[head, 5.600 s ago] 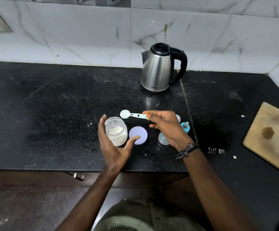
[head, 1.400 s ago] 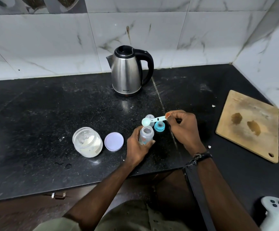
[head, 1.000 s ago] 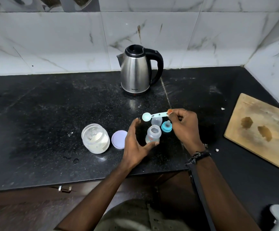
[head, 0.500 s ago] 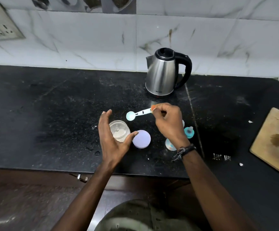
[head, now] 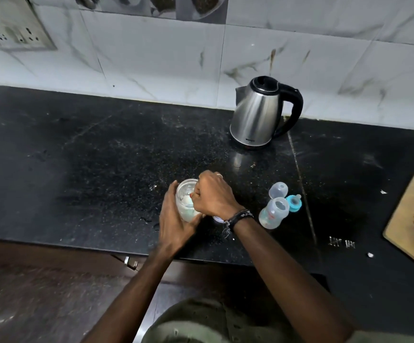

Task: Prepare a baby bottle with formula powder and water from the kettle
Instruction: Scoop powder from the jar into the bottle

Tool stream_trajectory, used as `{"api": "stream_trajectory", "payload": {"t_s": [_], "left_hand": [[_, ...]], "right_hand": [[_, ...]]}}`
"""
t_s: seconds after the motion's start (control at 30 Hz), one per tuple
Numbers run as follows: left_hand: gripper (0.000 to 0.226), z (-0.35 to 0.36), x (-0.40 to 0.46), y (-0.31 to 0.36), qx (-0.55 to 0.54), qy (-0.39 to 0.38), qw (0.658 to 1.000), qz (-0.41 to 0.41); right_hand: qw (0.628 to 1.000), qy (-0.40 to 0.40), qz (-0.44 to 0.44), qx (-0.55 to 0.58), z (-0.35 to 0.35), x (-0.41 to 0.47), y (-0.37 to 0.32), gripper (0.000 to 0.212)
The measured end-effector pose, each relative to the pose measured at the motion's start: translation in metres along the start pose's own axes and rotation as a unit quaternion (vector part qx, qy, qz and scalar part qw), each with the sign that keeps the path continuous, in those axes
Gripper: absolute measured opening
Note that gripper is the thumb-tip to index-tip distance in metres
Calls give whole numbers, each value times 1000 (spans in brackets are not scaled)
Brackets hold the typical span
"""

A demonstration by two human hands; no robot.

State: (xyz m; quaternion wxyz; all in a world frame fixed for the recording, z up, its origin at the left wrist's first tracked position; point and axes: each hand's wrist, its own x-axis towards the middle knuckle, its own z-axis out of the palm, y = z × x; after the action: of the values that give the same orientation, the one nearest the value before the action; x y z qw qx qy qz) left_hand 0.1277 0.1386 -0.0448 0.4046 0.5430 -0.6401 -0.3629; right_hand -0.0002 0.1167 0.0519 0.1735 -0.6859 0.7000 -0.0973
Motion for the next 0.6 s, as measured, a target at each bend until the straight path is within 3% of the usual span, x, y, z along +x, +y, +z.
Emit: {"api": "stream_trajectory", "payload": {"t_s": [0.13,0.37,0.6], "left_hand": [[112,-2,1,-1,8,-8,1000,6],[112,-2,1,-3,11,-18,1000,18],[101,-4,3,14,-5,18,996,85]], "right_hand": [[999,0,34,-14,1,6,-3,3],[997,60,40,14,7,10,5,7],[977,164,23,137,2,5,19,38]]}}
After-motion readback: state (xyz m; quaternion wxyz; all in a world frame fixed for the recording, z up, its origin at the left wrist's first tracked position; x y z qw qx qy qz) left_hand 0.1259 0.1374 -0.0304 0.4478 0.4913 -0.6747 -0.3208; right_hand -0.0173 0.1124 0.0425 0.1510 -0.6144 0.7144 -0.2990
